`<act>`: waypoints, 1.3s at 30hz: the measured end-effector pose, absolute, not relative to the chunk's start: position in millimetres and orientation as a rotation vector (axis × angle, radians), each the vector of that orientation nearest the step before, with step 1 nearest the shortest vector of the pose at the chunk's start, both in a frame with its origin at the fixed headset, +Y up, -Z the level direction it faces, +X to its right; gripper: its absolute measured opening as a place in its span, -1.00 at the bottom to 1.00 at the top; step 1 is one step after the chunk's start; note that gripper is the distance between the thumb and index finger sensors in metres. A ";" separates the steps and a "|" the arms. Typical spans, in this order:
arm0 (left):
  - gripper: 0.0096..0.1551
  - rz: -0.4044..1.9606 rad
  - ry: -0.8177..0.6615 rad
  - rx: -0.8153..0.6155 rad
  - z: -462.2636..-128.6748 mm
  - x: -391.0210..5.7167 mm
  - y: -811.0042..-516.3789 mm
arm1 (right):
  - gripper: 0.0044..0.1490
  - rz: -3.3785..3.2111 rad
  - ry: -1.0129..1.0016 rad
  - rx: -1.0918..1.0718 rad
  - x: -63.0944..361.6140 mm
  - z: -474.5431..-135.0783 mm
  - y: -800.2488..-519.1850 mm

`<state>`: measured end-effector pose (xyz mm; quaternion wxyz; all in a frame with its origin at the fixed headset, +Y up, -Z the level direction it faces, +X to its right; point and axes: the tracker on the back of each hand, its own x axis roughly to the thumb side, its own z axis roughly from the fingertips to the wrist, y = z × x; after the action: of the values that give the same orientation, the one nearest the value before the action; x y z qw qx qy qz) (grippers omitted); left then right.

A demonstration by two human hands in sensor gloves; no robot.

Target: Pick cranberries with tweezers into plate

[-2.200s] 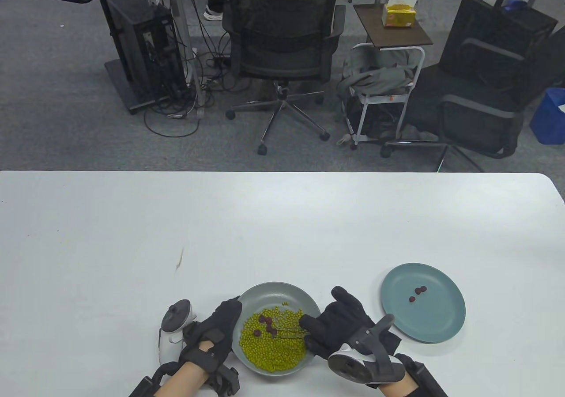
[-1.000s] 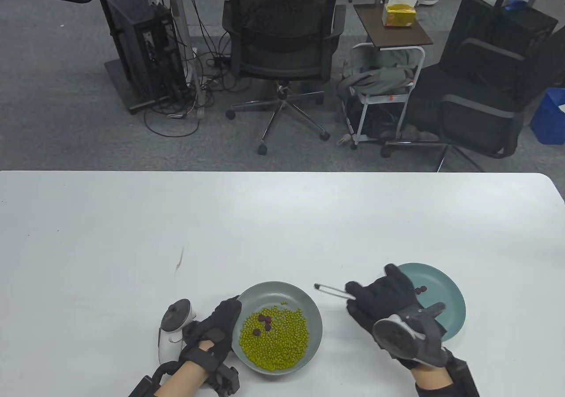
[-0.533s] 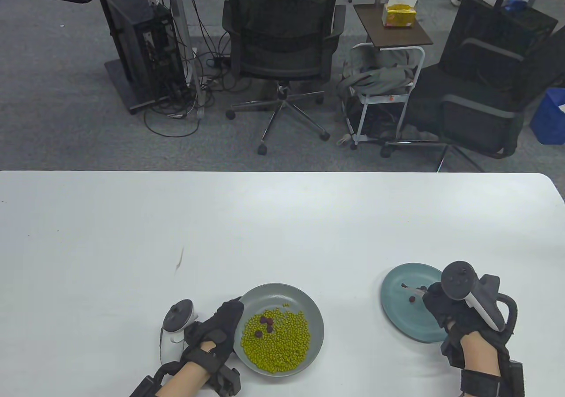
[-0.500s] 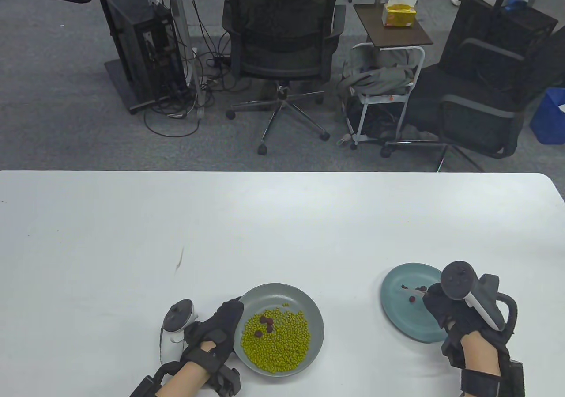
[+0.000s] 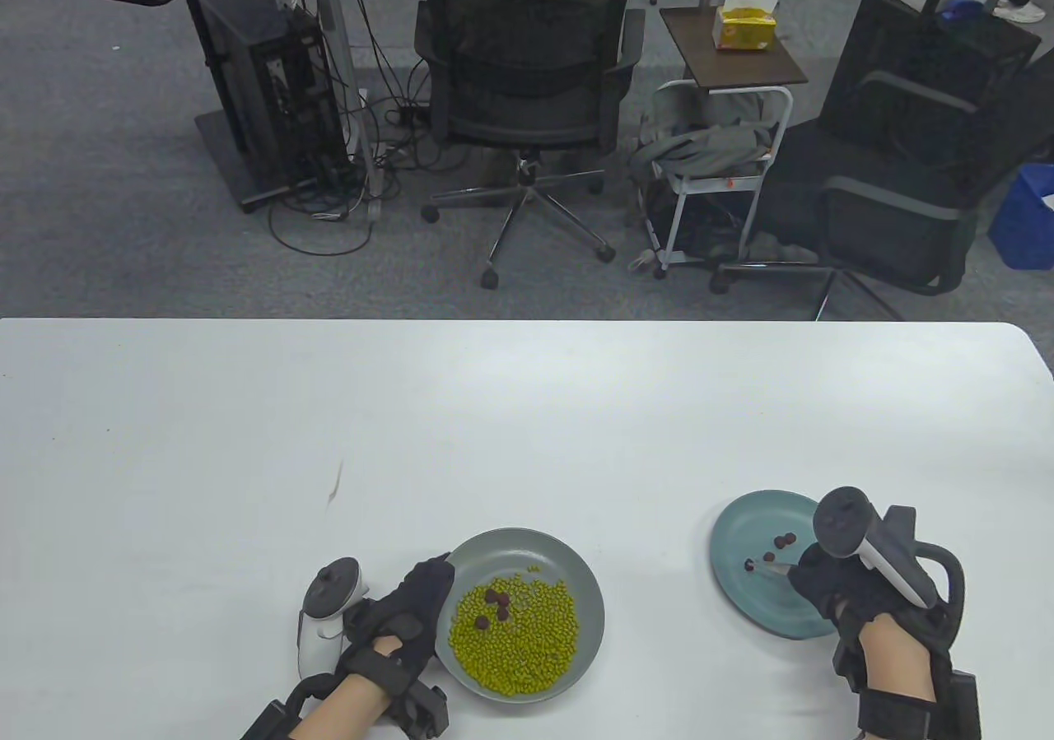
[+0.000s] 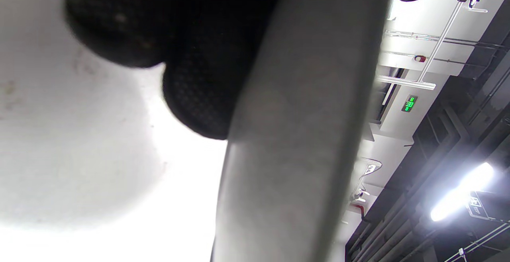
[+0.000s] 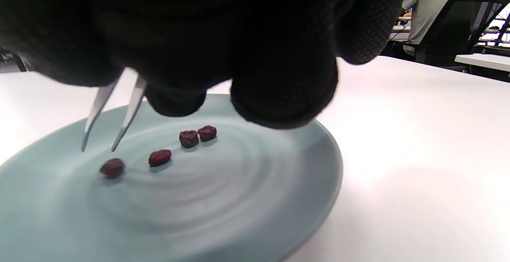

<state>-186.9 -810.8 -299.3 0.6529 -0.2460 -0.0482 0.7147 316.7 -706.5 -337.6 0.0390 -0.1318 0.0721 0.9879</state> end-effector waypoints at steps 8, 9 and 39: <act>-0.31 1.628 -0.107 -0.564 -298.6 -186.4 -810.7 | -0.37 2.834 -0.347 -0.328 296.8 -328.4 -686.4; -0.31 1.629 -0.107 -0.565 -298.6 -186.3 -810.6 | -0.36 2.822 -0.367 -0.307 292.1 -327.5 -686.5; -0.31 1.637 -0.122 -0.605 -296.8 -178.4 -814.9 | -0.40 2.880 -0.643 0.894 106.1 -270.6 -702.4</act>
<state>-178.4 -814.9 -296.8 0.6411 -0.2652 -0.0535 0.7182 106.1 -702.4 -270.6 0.0291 0.2898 -0.2086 0.9336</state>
